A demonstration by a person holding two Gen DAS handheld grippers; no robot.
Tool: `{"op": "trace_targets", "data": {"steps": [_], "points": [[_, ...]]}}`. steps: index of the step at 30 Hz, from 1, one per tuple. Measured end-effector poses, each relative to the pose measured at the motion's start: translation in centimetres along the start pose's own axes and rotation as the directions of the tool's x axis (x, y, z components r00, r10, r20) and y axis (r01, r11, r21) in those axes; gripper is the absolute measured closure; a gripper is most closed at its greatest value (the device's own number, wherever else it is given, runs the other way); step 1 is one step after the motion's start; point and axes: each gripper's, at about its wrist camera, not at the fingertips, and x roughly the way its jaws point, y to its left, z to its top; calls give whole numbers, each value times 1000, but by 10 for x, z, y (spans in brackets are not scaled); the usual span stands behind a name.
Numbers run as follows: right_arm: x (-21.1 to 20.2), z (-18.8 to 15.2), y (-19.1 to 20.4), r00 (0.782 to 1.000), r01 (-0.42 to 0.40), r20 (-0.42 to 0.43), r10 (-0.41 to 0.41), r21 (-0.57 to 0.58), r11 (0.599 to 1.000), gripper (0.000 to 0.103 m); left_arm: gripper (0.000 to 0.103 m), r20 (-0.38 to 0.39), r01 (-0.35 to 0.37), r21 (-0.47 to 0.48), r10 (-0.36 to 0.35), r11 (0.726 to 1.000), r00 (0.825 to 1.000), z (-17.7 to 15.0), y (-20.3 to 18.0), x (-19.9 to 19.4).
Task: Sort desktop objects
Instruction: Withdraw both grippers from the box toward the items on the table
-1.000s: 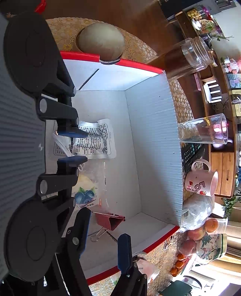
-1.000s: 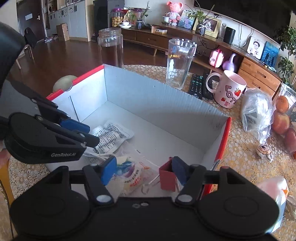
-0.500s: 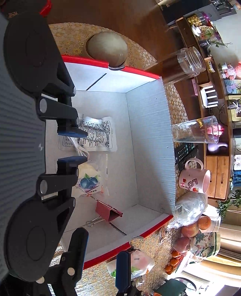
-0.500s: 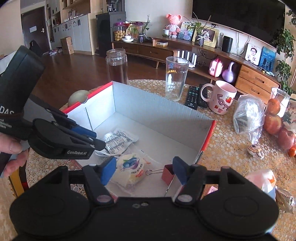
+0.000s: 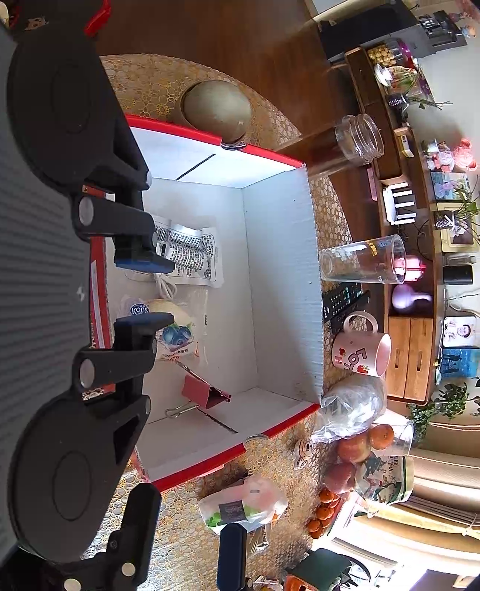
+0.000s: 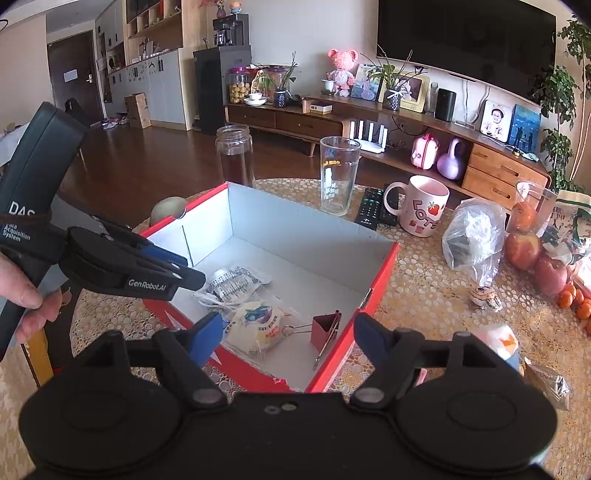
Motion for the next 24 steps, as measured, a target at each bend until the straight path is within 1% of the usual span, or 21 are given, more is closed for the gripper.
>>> {"op": "trace_targets", "data": {"steps": [3,4,5,10,12,13,18,19,21,24], "points": [[-8,-5,-2,1000,-5,15,5,8,1000,20,66,9,-2,-3,2,1000,1000,-4,-4,-7],[-11,-7,-3,1000,-9,21,9,10,1000,18,49,15,-2,-1,2,1000,1000,-5,-6,-9],[-14,-9,-3,1000,-11,26,11,12,1000,17,35,24,-1,0,1,1000,1000,-6,-8,-12],[-30,-20,-10,999,0,42,0,17,1000,16,34,41,21,2,-21,1000,999,-10,-21,-23],[-35,-26,-15,999,9,44,-10,24,1000,15,29,48,31,7,-31,1000,998,-12,-29,-27],[-38,-29,-18,999,15,44,-16,30,999,15,24,52,38,10,-38,999,998,-13,-33,-29],[-48,-43,-31,999,26,39,-29,64,998,12,21,55,76,24,-78,997,995,-19,-55,-34],[-51,-47,-33,999,26,40,-29,69,997,12,19,57,81,28,-83,996,995,-20,-59,-34],[-56,-53,-37,998,32,45,-35,76,997,11,19,61,92,39,-94,995,994,-23,-68,-37],[-68,-61,-45,997,34,59,-40,91,995,8,15,78,122,49,-126,991,989,-27,-79,-41]]}}
